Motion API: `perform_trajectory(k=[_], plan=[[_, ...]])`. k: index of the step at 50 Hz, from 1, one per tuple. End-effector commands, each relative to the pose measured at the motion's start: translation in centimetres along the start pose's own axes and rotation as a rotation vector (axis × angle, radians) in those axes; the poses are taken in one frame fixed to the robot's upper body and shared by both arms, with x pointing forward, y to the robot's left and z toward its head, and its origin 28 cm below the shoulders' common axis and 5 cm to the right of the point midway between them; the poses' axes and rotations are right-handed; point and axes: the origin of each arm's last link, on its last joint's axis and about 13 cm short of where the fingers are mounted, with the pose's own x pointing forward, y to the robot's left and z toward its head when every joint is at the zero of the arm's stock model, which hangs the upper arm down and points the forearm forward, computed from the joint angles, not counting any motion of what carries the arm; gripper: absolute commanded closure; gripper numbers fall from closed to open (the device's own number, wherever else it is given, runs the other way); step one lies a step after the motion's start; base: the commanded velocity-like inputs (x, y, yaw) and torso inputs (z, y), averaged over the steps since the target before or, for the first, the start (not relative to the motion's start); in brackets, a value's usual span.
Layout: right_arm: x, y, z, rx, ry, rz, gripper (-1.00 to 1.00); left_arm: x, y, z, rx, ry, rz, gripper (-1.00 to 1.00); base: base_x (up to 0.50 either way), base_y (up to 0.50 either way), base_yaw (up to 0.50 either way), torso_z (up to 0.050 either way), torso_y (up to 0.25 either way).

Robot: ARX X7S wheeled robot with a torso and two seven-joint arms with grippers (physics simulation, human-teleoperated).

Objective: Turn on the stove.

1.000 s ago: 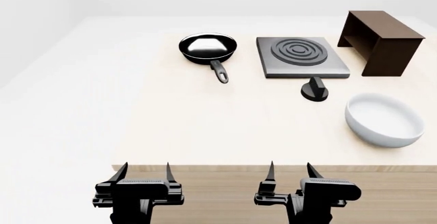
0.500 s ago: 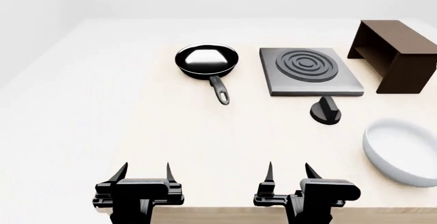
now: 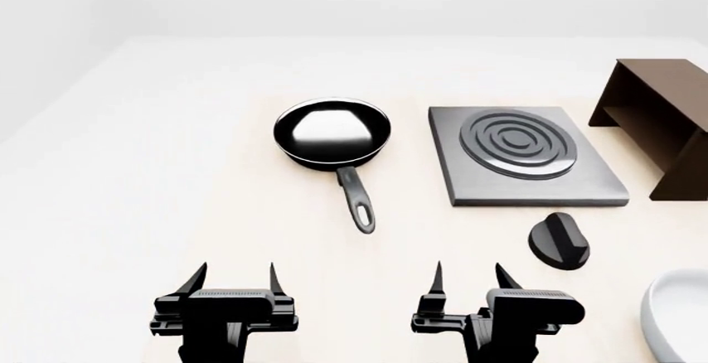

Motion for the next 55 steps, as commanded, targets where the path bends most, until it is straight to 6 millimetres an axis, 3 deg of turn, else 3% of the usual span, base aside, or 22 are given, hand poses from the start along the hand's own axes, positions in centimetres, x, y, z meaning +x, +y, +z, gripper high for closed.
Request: perform_trajectory(k=[1, 22, 32, 55], plan=[[0.0, 0.0, 0.0, 0.001, -0.008, -0.014, -1.0, -0.1, 0.0, 0.0, -0.018, -0.007, -0.008, -1.0, 0.0, 0.0, 0.0, 0.0, 0.0], [-0.2, 0.1, 0.4, 0.008, -0.019, -0.003, -1.0, 0.0, 0.0, -0.1, -0.022, -0.004, 0.001, -1.0, 0.0, 0.0, 0.0, 0.0, 0.0], [0.8, -0.9, 3.0, -0.016, -0.089, -0.073, -1.0, 0.0, 0.0, -0.1, -0.025, -0.003, 0.007, -1.0, 0.0, 0.0, 0.0, 0.0, 0.0], [4.7, -3.6, 2.0, 0.008, -0.043, -0.241, -1.0, -0.2, -0.1, 0.0, -0.023, 0.0, 0.014, -1.0, 0.0, 0.0, 0.0, 0.0, 0.0]])
